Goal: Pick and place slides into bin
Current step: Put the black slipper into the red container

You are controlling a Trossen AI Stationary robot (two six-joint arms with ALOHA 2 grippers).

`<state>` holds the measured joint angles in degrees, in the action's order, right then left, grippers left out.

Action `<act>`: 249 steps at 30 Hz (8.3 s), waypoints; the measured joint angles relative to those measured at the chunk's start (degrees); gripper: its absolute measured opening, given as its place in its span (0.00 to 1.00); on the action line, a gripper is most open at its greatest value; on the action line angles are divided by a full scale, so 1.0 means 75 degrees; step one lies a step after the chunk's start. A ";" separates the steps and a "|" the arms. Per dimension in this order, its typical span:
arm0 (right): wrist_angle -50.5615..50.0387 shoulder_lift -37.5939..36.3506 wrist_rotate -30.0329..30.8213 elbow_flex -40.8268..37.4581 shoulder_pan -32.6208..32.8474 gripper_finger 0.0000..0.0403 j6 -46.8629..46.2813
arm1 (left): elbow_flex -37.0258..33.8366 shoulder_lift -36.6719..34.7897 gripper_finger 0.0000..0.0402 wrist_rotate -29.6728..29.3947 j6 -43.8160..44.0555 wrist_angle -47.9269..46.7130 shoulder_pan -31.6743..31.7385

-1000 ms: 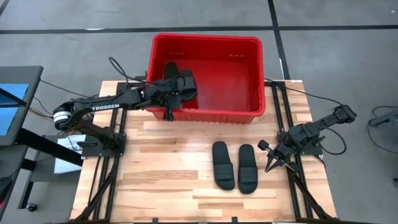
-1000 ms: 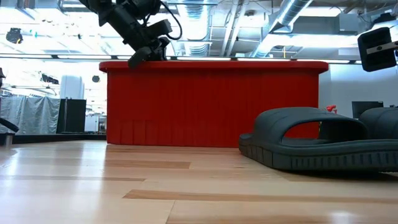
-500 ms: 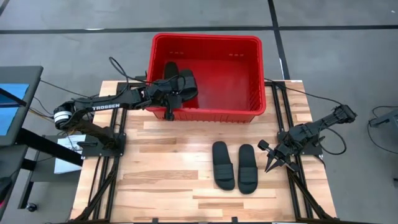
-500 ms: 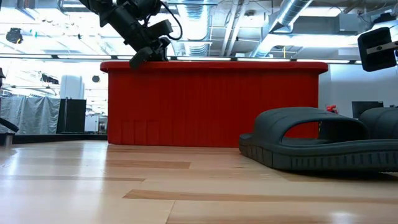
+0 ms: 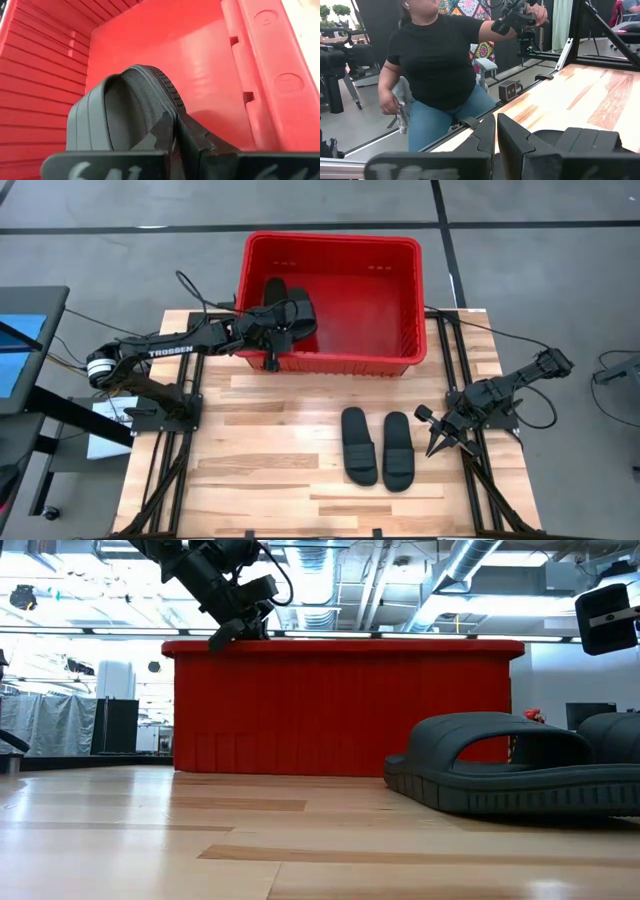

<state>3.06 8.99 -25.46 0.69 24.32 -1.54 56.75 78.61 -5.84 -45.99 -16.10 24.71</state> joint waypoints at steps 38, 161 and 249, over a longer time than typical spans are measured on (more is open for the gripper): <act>0.0001 0.0001 -0.0001 0.0000 0.0003 0.03 0.0000 | 0.0417 0.0019 0.00 -0.0824 0.0083 -0.0972 -0.0621; 0.0000 -0.0001 -0.0002 0.0000 0.0003 0.03 -0.0001 | 0.2145 0.1775 0.23 -0.0106 -0.1175 -0.1733 0.0907; 0.0001 -0.0002 -0.0002 0.0000 0.0000 0.03 0.0000 | 0.0025 -0.2614 0.35 -0.1680 0.5186 0.1757 -0.3402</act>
<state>3.07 8.97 -25.47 0.69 24.32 -1.54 56.94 59.00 -18.44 -7.10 -2.92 -0.81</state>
